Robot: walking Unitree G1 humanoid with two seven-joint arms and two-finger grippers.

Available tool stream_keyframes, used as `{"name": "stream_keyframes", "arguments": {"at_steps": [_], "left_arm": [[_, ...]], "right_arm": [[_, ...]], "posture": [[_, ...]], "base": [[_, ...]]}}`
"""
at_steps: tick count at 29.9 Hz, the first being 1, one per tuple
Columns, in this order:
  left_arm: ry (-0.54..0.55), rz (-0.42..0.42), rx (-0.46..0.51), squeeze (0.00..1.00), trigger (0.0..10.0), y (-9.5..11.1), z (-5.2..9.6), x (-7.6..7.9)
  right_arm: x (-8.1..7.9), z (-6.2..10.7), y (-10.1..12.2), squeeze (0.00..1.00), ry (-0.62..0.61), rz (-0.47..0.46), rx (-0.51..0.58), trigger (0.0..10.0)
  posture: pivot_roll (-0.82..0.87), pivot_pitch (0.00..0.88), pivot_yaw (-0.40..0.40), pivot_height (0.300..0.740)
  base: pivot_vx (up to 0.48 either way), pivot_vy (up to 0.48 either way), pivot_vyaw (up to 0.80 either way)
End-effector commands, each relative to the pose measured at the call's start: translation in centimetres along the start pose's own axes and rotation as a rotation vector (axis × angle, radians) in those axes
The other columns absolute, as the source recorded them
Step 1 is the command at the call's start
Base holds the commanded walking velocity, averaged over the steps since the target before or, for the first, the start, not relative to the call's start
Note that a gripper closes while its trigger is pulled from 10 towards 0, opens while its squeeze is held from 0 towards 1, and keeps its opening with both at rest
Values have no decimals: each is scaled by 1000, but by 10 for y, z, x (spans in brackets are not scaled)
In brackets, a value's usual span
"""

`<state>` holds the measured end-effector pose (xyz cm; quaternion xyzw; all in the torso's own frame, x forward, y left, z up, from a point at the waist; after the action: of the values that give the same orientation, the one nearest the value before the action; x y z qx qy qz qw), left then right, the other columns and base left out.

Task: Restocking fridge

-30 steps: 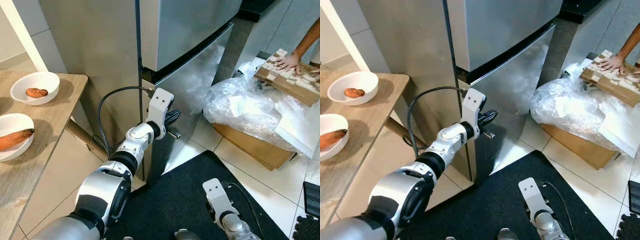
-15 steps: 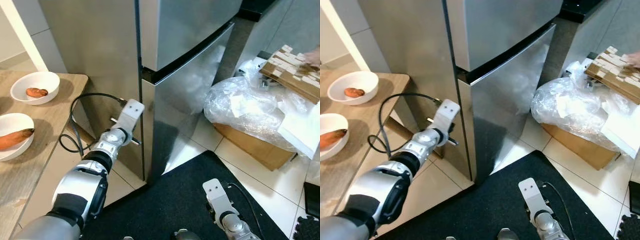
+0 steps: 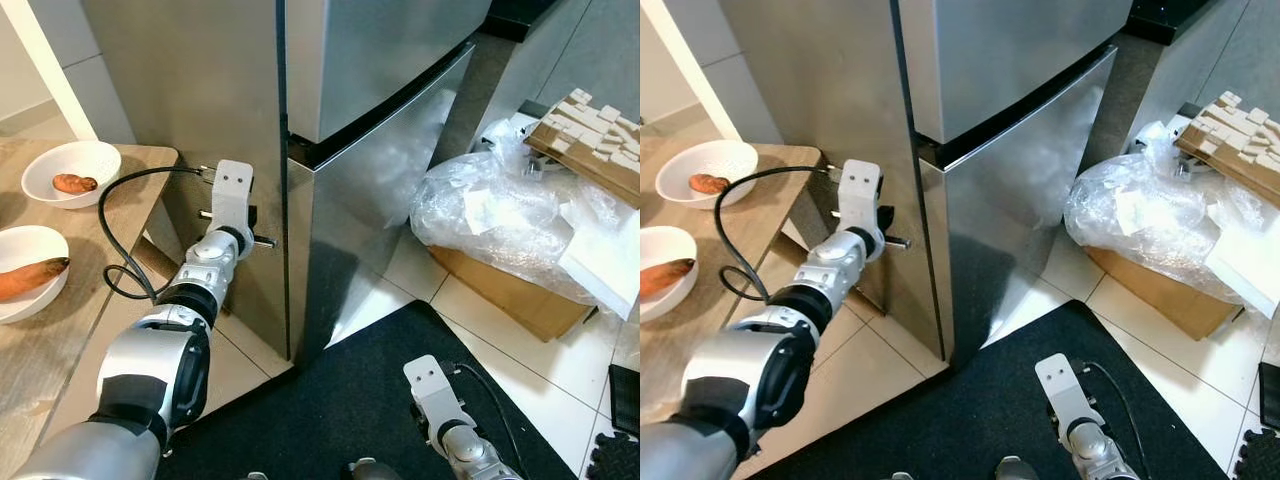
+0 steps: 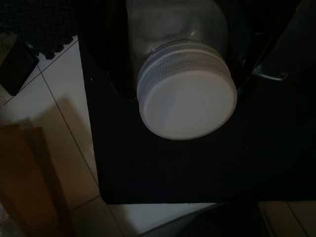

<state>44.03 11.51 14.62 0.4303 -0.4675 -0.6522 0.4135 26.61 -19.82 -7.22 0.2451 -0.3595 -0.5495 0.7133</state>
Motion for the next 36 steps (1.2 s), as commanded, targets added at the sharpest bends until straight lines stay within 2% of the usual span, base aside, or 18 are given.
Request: {"name": "stream_keyframes", "arguments": {"at_steps": [1, 7, 27, 29, 32, 34, 36], "left_arm": [[-22, 35, 5, 0, 10000, 3, -2, 7], [-38, 64, 21, 0, 10000, 8, -4, 14], [-26, 47, 25, 0, 10000, 11, -4, 14], [-62, 14, 19, 0, 10000, 10, -5, 24], [-78, 1, 18, 0, 10000, 11, -6, 29], [-118, -24, 19, 0, 10000, 13, -7, 42], [-138, -35, 22, 0, 10000, 14, -8, 48]], "right_arm": [[-1, 3, -10, 0, -2, -4, -25, 10000], [1, 4, -12, 0, -5, -2, -28, 10000], [-3, 7, -20, 0, 7, 3, -41, 10000], [-4, 7, -20, 0, 9, 4, -42, 10000], [-4, 7, -20, 0, 10, 5, -42, 10000], [-5, 7, -20, 0, 10, 3, -41, 10000], [-5, 7, -20, 0, 10, 2, -40, 10000]], "posture": [[-139, 171, 15, 740], [-138, 175, 16, 740], [-129, 193, 16, 740], [-129, 195, 16, 740], [-130, 194, 17, 740], [-133, 196, 20, 740], [-133, 196, 20, 740]], "base": [[0, 0, 0], [0, 0, 0], [0, 0, 0], [0, 0, 0], [0, 0, 0], [0, 0, 0], [0, 0, 0]]}}
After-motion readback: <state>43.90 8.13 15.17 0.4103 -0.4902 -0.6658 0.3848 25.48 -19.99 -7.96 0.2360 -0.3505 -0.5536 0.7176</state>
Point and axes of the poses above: a point about 5 cm out from each wrist's last joint towards the gripper, its own z axis pointing back from the gripper into the wrist, its own y axis along the axis of the wrist's last joint, x = y × z, the point moved 4 cm from there along -z, pointing out of the wrist towards the gripper, and after that the axes turned 10 degrees about -z, right-handed, at the moved point
